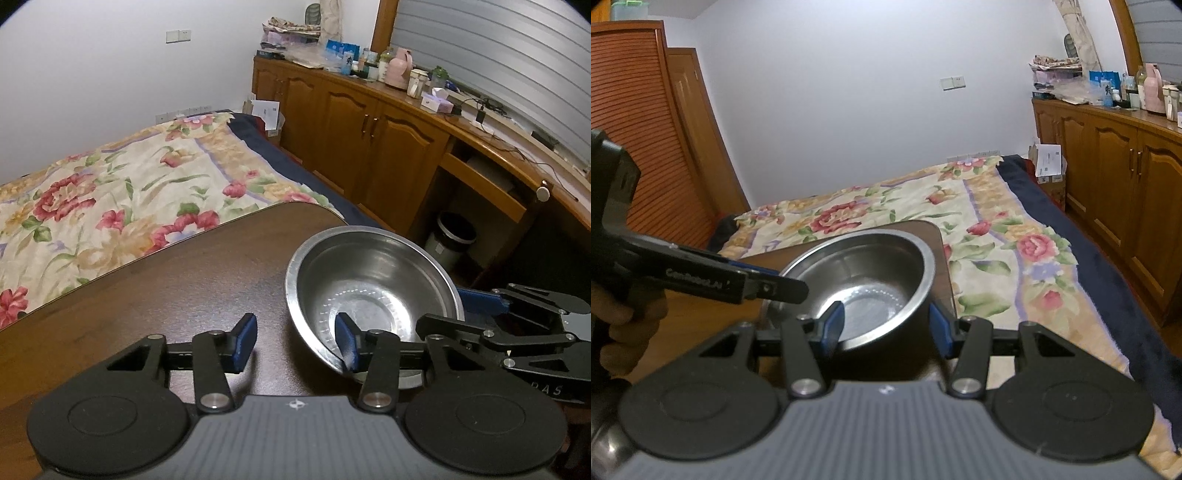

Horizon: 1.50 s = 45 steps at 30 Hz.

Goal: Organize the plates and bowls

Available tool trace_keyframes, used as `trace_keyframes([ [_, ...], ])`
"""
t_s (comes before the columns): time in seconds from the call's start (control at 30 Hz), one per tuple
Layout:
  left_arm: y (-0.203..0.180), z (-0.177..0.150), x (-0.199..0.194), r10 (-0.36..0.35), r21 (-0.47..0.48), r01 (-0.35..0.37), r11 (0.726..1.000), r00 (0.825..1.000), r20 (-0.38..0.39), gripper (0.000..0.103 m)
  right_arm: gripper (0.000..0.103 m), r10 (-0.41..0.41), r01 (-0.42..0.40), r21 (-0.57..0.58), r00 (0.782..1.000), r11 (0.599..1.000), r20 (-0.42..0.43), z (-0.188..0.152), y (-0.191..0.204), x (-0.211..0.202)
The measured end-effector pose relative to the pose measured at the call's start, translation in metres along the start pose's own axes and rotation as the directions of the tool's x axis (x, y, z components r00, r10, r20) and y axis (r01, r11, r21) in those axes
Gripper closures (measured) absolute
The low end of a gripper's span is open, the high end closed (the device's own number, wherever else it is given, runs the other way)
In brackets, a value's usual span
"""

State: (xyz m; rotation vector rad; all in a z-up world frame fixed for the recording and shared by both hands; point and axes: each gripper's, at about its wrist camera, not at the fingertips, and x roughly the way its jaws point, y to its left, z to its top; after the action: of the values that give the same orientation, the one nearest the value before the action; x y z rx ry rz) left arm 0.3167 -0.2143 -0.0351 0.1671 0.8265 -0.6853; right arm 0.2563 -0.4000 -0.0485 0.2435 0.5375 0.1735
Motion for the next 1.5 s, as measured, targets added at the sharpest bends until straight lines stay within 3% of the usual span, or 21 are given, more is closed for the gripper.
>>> trace_keyframes([
  [0.17, 0.002, 0.001, 0.005, -0.013, -0.003, 0.013, 1.000, 1.000, -0.009, 0.067, 0.052, 0.003, -0.003, 0.007, 1.000, 1.000, -0.003, 0.002, -0.002, 0.002],
  [0.3, 0.005, 0.001, 0.008, -0.018, -0.022, 0.018, 1.000, 1.000, -0.020, 0.083, 0.070, 0.023, -0.023, 0.025, 1.000, 0.999, -0.016, 0.003, -0.003, 0.005],
  [0.53, 0.004, 0.001, -0.002, -0.018, -0.013, 0.018, 1.000, 1.000, -0.011, 0.087, 0.082, 0.043, -0.039, 0.101, 0.998, 0.994, -0.037, 0.005, -0.009, 0.006],
  [0.8, 0.004, 0.004, -0.020, -0.013, -0.009, 0.014, 1.000, 1.000, 0.027, 0.087, 0.090, 0.023, -0.022, 0.091, 1.000, 0.996, -0.011, 0.012, 0.000, -0.006],
  [1.5, -0.024, -0.007, -0.065, -0.031, 0.046, 0.027, 0.999, 0.995, 0.091, 0.089, 0.092, -0.028, 0.025, 0.050, 0.998, 0.998, 0.055, 0.017, 0.008, -0.046],
])
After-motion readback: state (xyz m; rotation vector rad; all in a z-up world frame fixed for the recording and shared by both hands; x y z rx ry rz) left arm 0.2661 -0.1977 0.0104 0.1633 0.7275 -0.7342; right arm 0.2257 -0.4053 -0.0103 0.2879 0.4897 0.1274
